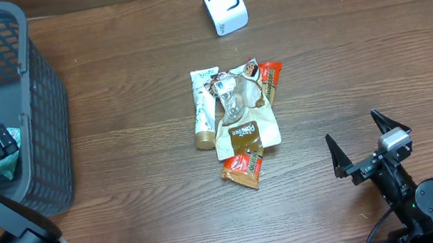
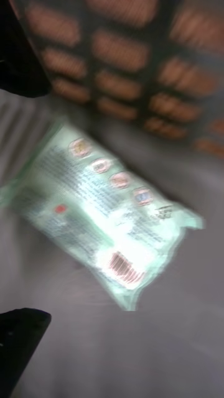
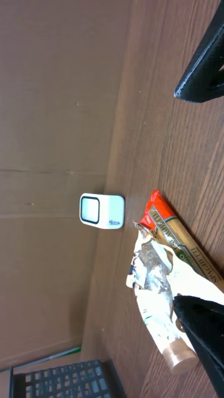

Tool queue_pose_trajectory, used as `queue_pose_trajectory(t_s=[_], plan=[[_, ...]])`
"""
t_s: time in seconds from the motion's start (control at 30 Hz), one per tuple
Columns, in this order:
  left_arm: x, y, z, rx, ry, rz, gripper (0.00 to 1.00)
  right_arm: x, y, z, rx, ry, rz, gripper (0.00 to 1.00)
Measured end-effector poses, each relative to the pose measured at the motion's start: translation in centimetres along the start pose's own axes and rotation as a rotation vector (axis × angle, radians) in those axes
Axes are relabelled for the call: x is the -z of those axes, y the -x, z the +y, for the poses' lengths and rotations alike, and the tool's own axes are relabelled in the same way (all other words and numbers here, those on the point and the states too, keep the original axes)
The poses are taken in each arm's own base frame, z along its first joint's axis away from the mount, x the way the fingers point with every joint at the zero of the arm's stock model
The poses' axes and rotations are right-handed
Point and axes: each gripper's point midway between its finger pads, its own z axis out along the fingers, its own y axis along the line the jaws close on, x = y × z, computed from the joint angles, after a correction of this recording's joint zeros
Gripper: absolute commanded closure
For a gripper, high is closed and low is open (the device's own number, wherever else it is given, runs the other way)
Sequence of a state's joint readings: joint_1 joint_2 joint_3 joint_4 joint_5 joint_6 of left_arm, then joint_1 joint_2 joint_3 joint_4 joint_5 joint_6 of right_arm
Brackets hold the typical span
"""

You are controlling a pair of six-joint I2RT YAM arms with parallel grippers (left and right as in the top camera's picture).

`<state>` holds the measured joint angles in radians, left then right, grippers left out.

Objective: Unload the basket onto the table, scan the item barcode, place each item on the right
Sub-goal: 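Reach the left gripper into the basket toward the green packet, then grasp the green wipes packet and carry it beside the pile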

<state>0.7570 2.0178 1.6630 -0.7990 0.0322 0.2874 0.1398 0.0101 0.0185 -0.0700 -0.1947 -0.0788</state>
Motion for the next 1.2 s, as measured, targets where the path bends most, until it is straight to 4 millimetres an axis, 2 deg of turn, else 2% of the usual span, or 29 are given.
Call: queue_pose_trajectory(t_s=[0.17, 0.23, 0.53, 0.6, 0.63, 0.67, 0.7, 0.73, 0.9, 1.0, 1.2], plan=[[0.0, 2.0, 0.6, -0.041, 0.023, -0.082, 0.0, 0.0, 0.0, 0.0, 0.0, 0.0, 0.0, 0.0], [-0.5, 2.4, 0.7, -0.056, 0.027, -0.093, 0.07, 0.0, 0.0, 0.0, 0.0, 0.0, 0.0, 0.0], [-5.6, -0.9, -0.2, -0.073, -0.025, 0.042, 0.21, 0.0, 0.0, 0.0, -0.001, 0.0, 0.0, 0.0], [-6.0, -1.4, -0.6, -0.075, -0.045, 0.058, 0.36, 0.0, 0.0, 0.0, -0.001, 0.0, 0.0, 0.0], [-6.1, -1.6, -0.8, -0.077, -0.056, 0.064, 0.47, 0.0, 0.0, 0.0, -0.001, 0.0, 0.0, 0.0], [-6.0, -1.7, -1.0, -0.08, -0.066, 0.068, 0.75, 0.0, 0.0, 0.0, 0.0, 0.0, 0.0, 0.0], [-6.1, -1.8, -1.2, -0.079, -0.075, 0.072, 0.9, 0.0, 0.0, 0.0, -0.001, 0.001, 0.0, 0.0], [-6.0, -1.9, -1.3, -0.076, -0.084, 0.076, 0.96, 0.0, 0.0, 0.0, -0.001, 0.0, 0.0, 0.0], [-5.6, -1.7, -1.5, -0.063, -0.099, 0.075, 0.96, 0.0, 0.0, 0.0, -0.001, 0.0, 0.0, 0.0], [-5.3, -2.2, -1.8, -0.026, -0.111, 0.103, 0.96, 0.0, 0.0, 0.0, 0.0, 0.0, 0.0, 0.0], [-3.2, -3.3, -2.7, 0.092, -0.158, 0.202, 0.96, 0.0, 0.0, 0.0, 0.0, 0.0, 0.0, 0.0]])
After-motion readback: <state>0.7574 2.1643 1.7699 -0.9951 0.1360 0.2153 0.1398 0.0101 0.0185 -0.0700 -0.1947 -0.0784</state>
